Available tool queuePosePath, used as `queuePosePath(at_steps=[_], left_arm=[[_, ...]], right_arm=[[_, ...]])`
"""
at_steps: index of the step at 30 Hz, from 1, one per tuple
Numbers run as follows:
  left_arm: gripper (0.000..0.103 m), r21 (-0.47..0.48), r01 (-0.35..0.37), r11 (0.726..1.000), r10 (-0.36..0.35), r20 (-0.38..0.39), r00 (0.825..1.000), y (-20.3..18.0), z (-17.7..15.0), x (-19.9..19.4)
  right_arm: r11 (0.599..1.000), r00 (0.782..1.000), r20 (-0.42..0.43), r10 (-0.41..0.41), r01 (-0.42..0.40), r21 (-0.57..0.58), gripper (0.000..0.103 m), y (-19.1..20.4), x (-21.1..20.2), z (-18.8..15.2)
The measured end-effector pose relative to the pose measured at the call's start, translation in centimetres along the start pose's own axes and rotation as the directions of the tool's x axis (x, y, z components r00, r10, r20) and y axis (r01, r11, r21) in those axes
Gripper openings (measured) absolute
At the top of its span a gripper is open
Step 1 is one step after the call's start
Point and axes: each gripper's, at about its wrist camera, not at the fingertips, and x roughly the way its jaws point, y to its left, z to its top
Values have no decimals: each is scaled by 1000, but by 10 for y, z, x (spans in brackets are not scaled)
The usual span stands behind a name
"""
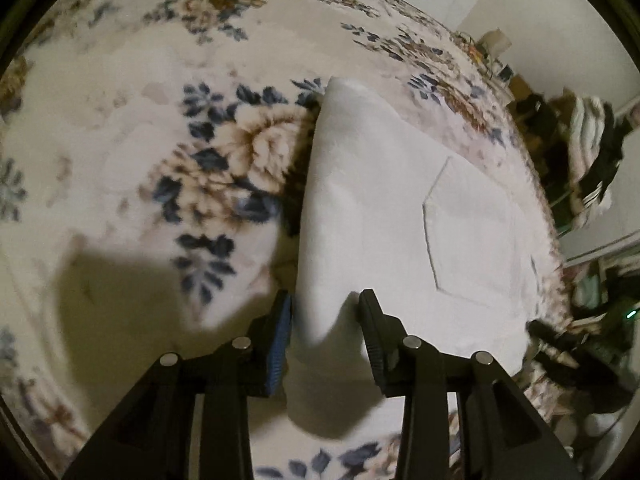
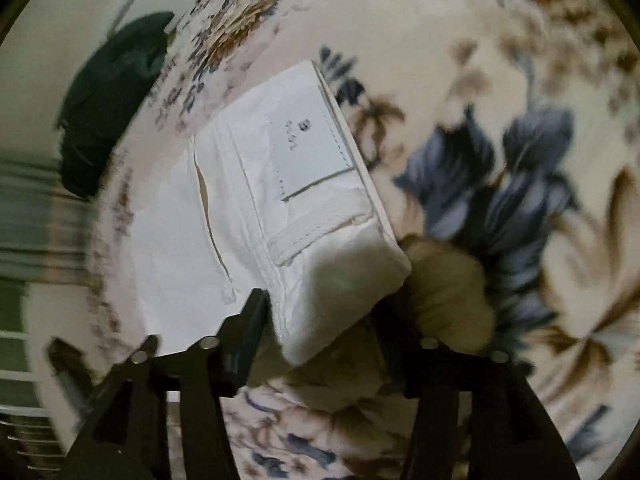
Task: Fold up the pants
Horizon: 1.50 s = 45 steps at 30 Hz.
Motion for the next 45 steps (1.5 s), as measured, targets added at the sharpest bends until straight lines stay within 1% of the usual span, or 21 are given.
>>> queuePosePath(at_steps=[1, 2, 3, 4, 5, 6, 7, 8, 9, 10, 11, 17, 23, 28, 31, 33, 34, 37, 38, 41, 45], left_arm=[[33, 19, -25, 1000, 25, 4, 1000, -6, 0, -5], [34, 39, -56, 998, 55, 12, 998, -12, -1, -10], [38, 56, -98, 994, 96, 24, 995, -18, -3, -15], [46, 69, -143, 987, 141, 38, 989, -23, -4, -19], [61, 78, -174, 982, 171, 47, 984, -26, -5, -22], [72, 87, -201, 976, 197, 54, 979, -29, -7, -25], [88, 91, -216, 972, 211, 60, 976, -31, -9, -28], [91, 92, -224, 970, 218, 71, 973, -34, -13, -34], [91, 93, -223, 970, 216, 78, 973, -37, -15, -37], [93, 98, -226, 969, 218, 86, 972, -41, -19, -43], [100, 101, -232, 967, 224, 91, 970, -44, -21, -46], [101, 134, -282, 950, 262, 145, 954, -70, -39, -77], [101, 149, -291, 945, 261, 194, 946, -96, -61, -120], [101, 143, -294, 945, 253, 246, 936, -118, -87, -173], [101, 131, -295, 947, 250, 281, 927, -134, -104, -213], [101, 124, -286, 950, 239, 297, 925, -142, -115, -239], [101, 122, -290, 949, 241, 310, 920, -148, -121, -256], [101, 120, -299, 947, 241, 351, 905, -163, -140, -301], [101, 122, -297, 947, 237, 358, 903, -169, -146, -317], [101, 134, -304, 943, 233, 384, 893, -182, -163, -355], [101, 163, -302, 939, 215, 408, 887, -198, -185, -408]], right_arm=[[998, 999, 17, -46, 47, -33, 71, 9, -4, -1], [988, 991, 45, -129, 133, -83, 86, 22, -10, -3], [978, 983, 64, -171, 177, -109, 94, 31, -13, -5], [961, 971, 95, -221, 233, -147, 94, 42, -17, -8], [932, 950, 140, -280, 303, -196, 94, 54, -23, -14], [916, 938, 159, -308, 337, -217, 94, 59, -26, -19], [899, 926, 178, -333, 369, -237, 95, 65, -29, -23], [886, 918, 192, -346, 387, -255, 100, 70, -32, -28], [877, 913, 201, -354, 399, -268, 103, 75, -35, -32], [874, 911, 209, -354, 402, -273, 103, 75, -39, -36], [867, 906, 223, -360, 413, -280, 103, 76, -43, -41], [841, 884, 293, -363, 446, -304, 103, 79, -83, -70], [831, 877, 354, -325, 443, -337, 103, 85, -134, -104], [840, 876, 390, -283, 423, -341, 103, 86, -189, -129], [848, 875, 412, -255, 407, -339, 103, 86, -229, -150], [852, 878, 415, -237, 393, -345, 103, 86, -258, -166], [853, 879, 421, -224, 386, -352, 103, 87, -278, -178], [845, 870, 447, -205, 388, -368, 103, 92, -323, -201], [842, 867, 457, -196, 388, -375, 103, 94, -342, -210], [838, 856, 488, -169, 386, -386, 103, 102, -398, -235], [821, 820, 555, -142, 411, -396, 103, 118, -475, -273]])
